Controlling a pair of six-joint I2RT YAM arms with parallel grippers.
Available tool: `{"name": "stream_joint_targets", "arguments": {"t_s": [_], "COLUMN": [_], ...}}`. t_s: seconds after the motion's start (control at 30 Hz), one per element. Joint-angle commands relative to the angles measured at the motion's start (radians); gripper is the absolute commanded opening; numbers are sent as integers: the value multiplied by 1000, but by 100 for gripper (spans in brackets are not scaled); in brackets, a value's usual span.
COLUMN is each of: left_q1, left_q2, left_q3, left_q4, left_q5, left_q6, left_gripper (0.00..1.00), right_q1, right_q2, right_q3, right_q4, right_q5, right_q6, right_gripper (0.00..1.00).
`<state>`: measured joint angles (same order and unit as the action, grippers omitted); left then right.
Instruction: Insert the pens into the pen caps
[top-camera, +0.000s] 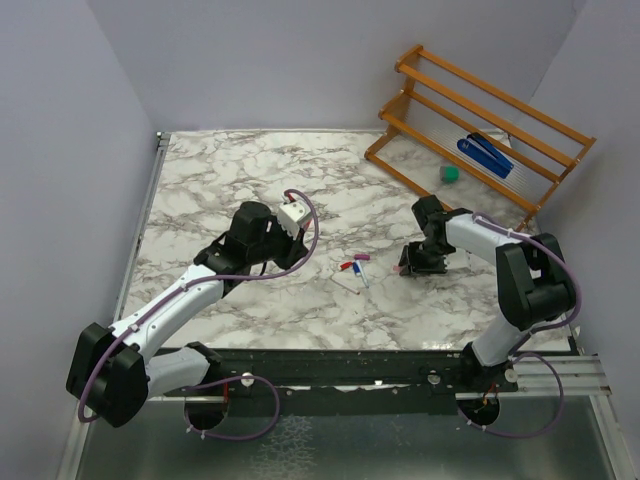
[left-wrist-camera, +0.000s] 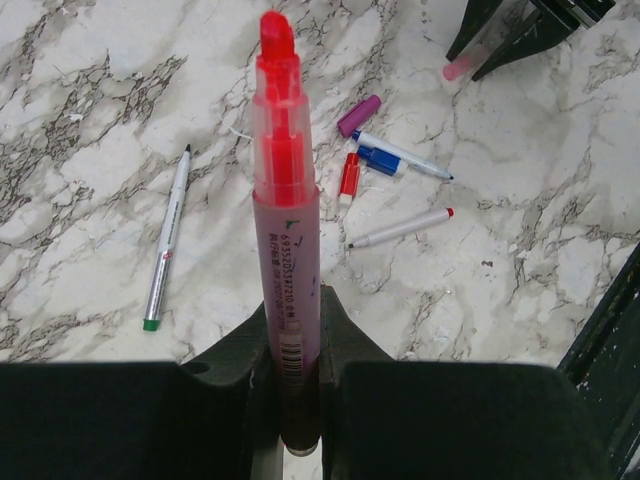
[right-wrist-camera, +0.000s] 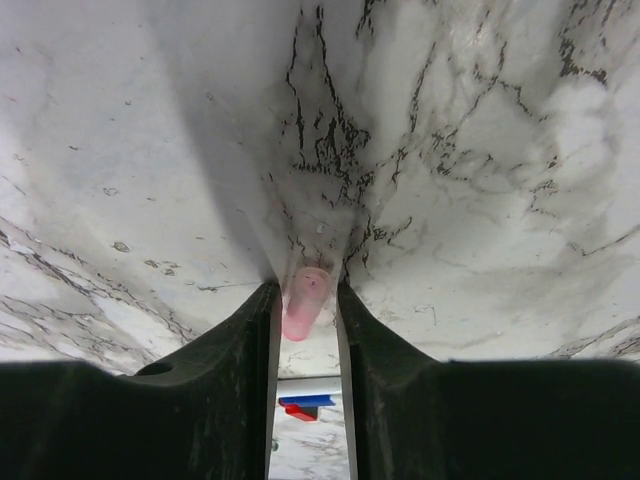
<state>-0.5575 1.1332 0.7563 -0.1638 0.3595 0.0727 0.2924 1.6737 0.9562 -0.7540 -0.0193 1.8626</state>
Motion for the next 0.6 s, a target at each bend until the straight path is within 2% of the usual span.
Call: {"name": "stream_joint_targets", "arguments": {"t_s": [0.0, 0.1, 0.27, 0.43, 0.57], "left_q1": [2, 2, 2, 2, 3], "left_q2": [-1, -8, -28, -39, -45], "left_q3": [-15, -15, -18, -13, -4], "left_q4": [6, 6, 4, -2, 1], "left_q5": [25, 27, 41, 55, 73], "left_q6": [6, 5, 0, -4, -10], "left_gripper": [0, 0, 0, 0, 0], "right_q1": [-6, -5, -5, -1, 31], "right_q2": [29, 25, 4, 2, -32], "right_q3": [-40, -49, -66, 15, 129], "right_q4": [-6, -11, 7, -30, 7], "right_q5": [-15, -16, -14, 71, 202], "right_q6": [-4, -9, -39, -194, -445], "right_gripper": [31, 24, 2, 0, 0]}}
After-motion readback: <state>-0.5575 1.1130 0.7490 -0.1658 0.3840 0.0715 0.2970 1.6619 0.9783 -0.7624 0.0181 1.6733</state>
